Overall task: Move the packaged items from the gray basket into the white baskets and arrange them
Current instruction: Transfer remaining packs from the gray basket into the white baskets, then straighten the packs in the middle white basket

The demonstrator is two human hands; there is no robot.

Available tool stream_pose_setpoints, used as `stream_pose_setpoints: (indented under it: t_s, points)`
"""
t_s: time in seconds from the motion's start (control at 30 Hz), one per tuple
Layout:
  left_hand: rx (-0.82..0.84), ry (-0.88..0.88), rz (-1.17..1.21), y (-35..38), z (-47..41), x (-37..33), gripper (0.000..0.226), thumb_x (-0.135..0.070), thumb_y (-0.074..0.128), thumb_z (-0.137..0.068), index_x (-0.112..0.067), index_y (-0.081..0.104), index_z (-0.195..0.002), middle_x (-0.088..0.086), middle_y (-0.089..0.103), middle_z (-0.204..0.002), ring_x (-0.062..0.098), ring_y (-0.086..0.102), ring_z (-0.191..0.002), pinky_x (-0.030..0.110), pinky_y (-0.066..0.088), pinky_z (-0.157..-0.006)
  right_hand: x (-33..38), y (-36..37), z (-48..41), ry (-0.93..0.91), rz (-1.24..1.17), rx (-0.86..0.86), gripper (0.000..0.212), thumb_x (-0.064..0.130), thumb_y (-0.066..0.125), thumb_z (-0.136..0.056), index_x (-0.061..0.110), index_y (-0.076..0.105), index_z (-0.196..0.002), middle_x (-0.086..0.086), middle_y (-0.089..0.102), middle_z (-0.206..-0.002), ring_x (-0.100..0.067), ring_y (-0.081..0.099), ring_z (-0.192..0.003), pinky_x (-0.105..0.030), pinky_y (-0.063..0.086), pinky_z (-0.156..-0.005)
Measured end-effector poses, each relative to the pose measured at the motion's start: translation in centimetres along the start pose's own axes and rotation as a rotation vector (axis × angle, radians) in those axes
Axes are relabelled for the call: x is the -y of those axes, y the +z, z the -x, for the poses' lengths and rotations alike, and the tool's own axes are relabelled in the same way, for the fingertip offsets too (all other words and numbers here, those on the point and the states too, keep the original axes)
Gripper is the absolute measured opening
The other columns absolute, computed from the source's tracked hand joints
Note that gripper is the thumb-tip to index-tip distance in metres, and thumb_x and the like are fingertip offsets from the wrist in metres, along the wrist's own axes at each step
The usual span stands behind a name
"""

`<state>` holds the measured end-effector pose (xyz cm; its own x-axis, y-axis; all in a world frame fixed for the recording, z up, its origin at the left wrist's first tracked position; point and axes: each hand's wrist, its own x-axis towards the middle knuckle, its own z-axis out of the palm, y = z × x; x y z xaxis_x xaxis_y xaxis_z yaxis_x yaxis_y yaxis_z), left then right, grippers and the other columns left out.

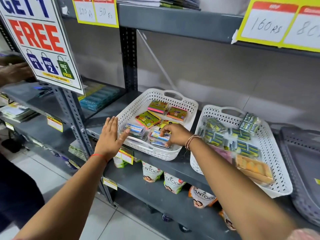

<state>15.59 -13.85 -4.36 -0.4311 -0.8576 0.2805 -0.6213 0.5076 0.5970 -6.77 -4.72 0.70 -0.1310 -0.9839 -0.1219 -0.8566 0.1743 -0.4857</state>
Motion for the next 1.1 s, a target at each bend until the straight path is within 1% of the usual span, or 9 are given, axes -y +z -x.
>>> stream_pose_setpoints:
  t_s: [0.23, 0.33, 0.47, 0.57, 0.63, 0.83, 0.93, 1.03, 1.1]
  points:
    - [0.007, 0.003, -0.027, 0.0, 0.0, 0.0, 0.096, -0.071, 0.017, -0.071, -0.006, 0.012, -0.143, 0.011, 0.01, -0.155, 0.018, -0.003, -0.143, 0.034, 0.0, -0.117, 0.2, 0.0, 0.1, 0.021, -0.012, 0.011, 0.039, -0.004, 0.077, -0.066, 0.007, 0.067, -0.102, -0.009, 0.06, -0.125, -0.024, 0.054, -0.116, -0.023, 0.04, -0.088]
    - [0.011, 0.0, -0.036, -0.1, 0.1, 0.0, 0.096, -0.071, 0.017, -0.071, -0.006, 0.012, -0.143, 0.011, 0.009, -0.156, 0.018, -0.003, -0.143, 0.033, -0.001, -0.116, 0.2, 0.0, 0.2, 0.02, -0.012, 0.014, 0.039, -0.005, 0.076, -0.067, 0.006, 0.067, -0.102, -0.009, 0.059, -0.126, -0.025, 0.053, -0.117, -0.025, 0.041, -0.091]
    - [0.024, -0.003, -0.054, -0.1, 0.0, 0.1, 0.09, -0.067, 0.021, -0.077, -0.007, 0.011, -0.143, 0.01, 0.008, -0.156, 0.017, -0.005, -0.143, 0.033, -0.002, -0.116, 0.2, 0.0, 0.3, 0.016, -0.018, 0.015, 0.039, -0.004, 0.076, -0.067, 0.007, 0.067, -0.104, -0.009, 0.059, -0.127, -0.025, 0.053, -0.117, -0.022, 0.039, -0.086]
    - [0.054, -0.017, -0.047, -0.4, -0.1, -0.1, 0.083, -0.061, 0.029, -0.082, -0.007, 0.011, -0.143, 0.01, 0.008, -0.156, 0.017, -0.005, -0.143, 0.036, -0.001, -0.117, 0.2, -0.2, 0.6, 0.0, -0.023, 0.013, 0.043, -0.001, 0.077, -0.067, 0.008, 0.065, -0.108, -0.009, 0.057, -0.131, -0.026, 0.051, -0.12, -0.026, 0.041, -0.094]
    - [0.042, -0.007, -0.063, -0.8, -0.1, -0.5, 0.085, -0.063, 0.027, -0.08, -0.008, 0.012, -0.143, 0.01, 0.009, -0.156, 0.016, -0.007, -0.143, 0.036, -0.003, -0.116, 0.0, -0.3, 0.9, -0.015, -0.071, -0.019, 0.051, 0.0, 0.077, -0.068, 0.009, 0.062, -0.116, -0.009, 0.055, -0.134, -0.024, 0.049, -0.123, -0.026, 0.039, -0.099]
    - [-0.073, 0.183, -0.011, -0.3, -0.9, -6.2, 0.097, -0.075, 0.019, -0.071, -0.01, 0.017, -0.142, 0.007, 0.015, -0.155, 0.008, -0.008, -0.139, 0.034, -0.002, -0.117, -1.7, -1.4, 2.8, -0.027, -0.206, -0.23, 0.055, -0.003, 0.069, -0.075, 0.011, 0.055, -0.126, -0.007, 0.053, -0.138, -0.019, 0.047, -0.128, -0.019, 0.033, -0.103]
    - [-0.027, 0.326, -0.011, 1.2, -1.0, -10.5, 0.1, -0.079, 0.009, -0.071, -0.009, 0.015, -0.142, 0.011, 0.013, -0.155, 0.014, -0.008, -0.141, 0.029, -0.003, -0.115, -3.3, -2.7, 4.1, 0.007, -0.229, -0.337, 0.056, -0.001, 0.068, -0.077, 0.01, 0.053, -0.129, -0.008, 0.051, -0.14, -0.02, 0.046, -0.129, -0.021, 0.032, -0.107]
    - [0.067, 0.49, -0.049, 3.8, 0.0, -14.3, 0.098, -0.076, 0.004, -0.073, -0.008, 0.013, -0.143, 0.011, 0.008, -0.154, 0.018, -0.012, -0.139, 0.028, -0.006, -0.115, -5.8, -4.2, 5.7, 0.082, -0.241, -0.402, 0.055, -0.001, 0.065, -0.08, 0.009, 0.051, -0.131, -0.008, 0.047, -0.143, -0.019, 0.043, -0.132, -0.013, 0.027, -0.103]
    - [0.148, 0.554, -0.061, 5.6, 0.7, -16.1, 0.103, -0.078, -0.003, -0.069, -0.007, 0.012, -0.143, 0.01, 0.001, -0.153, 0.02, -0.014, -0.138, 0.029, -0.005, -0.117, -7.9, -5.2, 6.6, 0.158, -0.259, -0.426, 0.054, 0.001, 0.064, -0.081, 0.008, 0.049, -0.132, -0.009, 0.046, -0.144, -0.02, 0.043, -0.132, -0.017, 0.028, -0.106]
